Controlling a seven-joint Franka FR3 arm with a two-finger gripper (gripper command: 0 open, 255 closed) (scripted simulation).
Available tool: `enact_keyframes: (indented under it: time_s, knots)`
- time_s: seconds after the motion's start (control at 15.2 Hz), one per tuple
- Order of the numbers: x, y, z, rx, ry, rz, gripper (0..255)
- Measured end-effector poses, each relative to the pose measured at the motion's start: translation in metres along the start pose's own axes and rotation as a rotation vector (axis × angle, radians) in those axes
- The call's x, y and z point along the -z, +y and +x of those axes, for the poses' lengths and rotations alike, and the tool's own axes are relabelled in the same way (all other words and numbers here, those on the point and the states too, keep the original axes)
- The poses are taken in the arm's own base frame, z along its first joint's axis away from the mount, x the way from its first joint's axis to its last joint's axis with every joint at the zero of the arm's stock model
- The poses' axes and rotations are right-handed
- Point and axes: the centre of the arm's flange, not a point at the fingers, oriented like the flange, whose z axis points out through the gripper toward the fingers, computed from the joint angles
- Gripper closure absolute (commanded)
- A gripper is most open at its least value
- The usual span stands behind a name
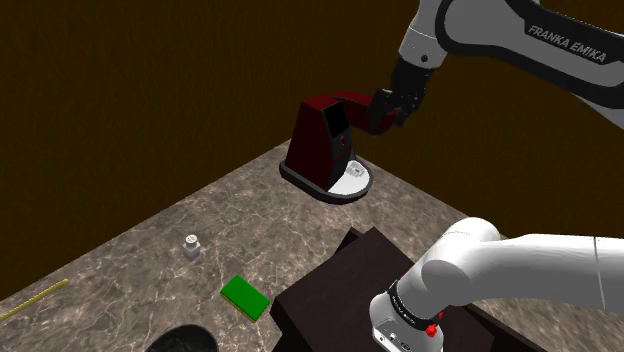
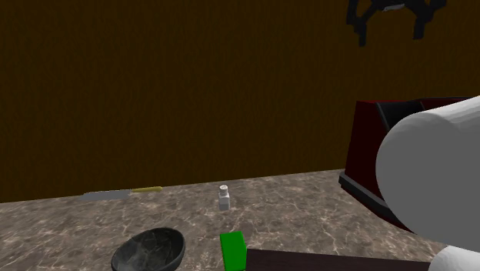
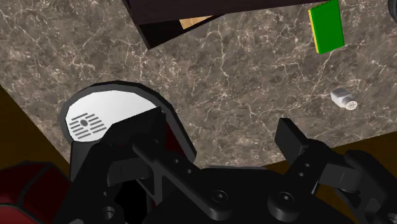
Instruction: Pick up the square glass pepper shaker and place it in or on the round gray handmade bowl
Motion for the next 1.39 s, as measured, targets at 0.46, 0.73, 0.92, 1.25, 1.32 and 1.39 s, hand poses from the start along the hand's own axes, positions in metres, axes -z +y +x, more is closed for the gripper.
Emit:
enact_keyframes:
  time_s: [0.46, 0.73, 0.92, 1.25, 1.32, 1.39]
  knots:
    - [-0.044, -0.043, 0.016, 0.009, -0.007, 0.006, 0]
    - [-0.076, -0.080, 0.034, 0.015, -0.011, 0.011, 0]
    - [-0.105, -0.106, 0.046, 0.020, -0.015, 0.015, 0]
    - [-0.148, -0.154, 0.062, 0.028, -0.020, 0.022, 0]
    - [-0.157, -0.164, 0.067, 0.030, -0.021, 0.023, 0]
    - [-0.165, -0.172, 0.070, 0.031, -0.022, 0.024, 0]
